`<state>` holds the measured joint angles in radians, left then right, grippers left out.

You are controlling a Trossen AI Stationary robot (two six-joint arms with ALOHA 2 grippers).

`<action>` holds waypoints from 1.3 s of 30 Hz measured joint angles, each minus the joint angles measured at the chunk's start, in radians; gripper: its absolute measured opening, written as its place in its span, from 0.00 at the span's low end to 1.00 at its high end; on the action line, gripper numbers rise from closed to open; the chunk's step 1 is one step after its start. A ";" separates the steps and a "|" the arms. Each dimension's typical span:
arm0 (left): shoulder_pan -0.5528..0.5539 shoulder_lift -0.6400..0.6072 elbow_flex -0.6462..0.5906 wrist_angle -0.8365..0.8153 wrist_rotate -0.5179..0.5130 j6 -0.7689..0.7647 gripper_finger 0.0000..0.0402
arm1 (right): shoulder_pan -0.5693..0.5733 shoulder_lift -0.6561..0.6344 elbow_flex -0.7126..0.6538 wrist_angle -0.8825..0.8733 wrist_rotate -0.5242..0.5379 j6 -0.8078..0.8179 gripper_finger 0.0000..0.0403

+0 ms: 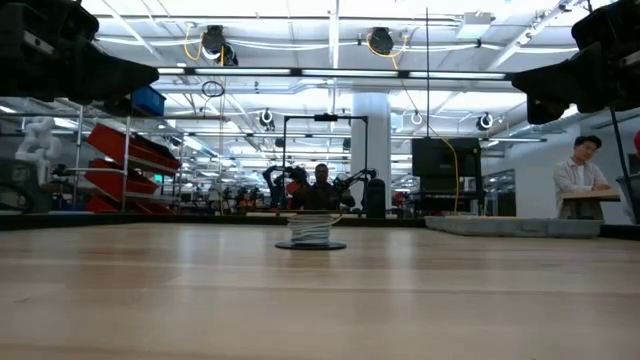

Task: Coil cords
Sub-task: Uncoil the white wire from the spool

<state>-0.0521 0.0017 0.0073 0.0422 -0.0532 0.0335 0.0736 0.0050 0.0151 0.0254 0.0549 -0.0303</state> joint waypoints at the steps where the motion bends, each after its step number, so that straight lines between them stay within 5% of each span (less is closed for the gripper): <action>1: 0.000 0.000 0.000 0.001 0.000 0.000 0.00 | 0.000 0.000 0.000 0.000 0.000 0.000 0.00; 14: 0.000 0.000 0.003 0.082 -0.056 -0.032 0.00 | 0.000 0.000 0.000 0.000 0.000 0.000 0.00; 20: -0.001 0.023 0.107 0.069 -0.056 -0.050 0.00 | 0.000 0.000 0.000 0.000 0.000 0.000 0.00; 39: -0.001 0.524 0.999 -0.378 -0.011 0.035 0.00 | 0.000 0.000 0.000 0.014 0.001 0.022 0.00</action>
<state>-0.0527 0.5260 1.0058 -0.3362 -0.0638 0.0682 0.0737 0.0050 0.0151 0.0390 0.0562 -0.0080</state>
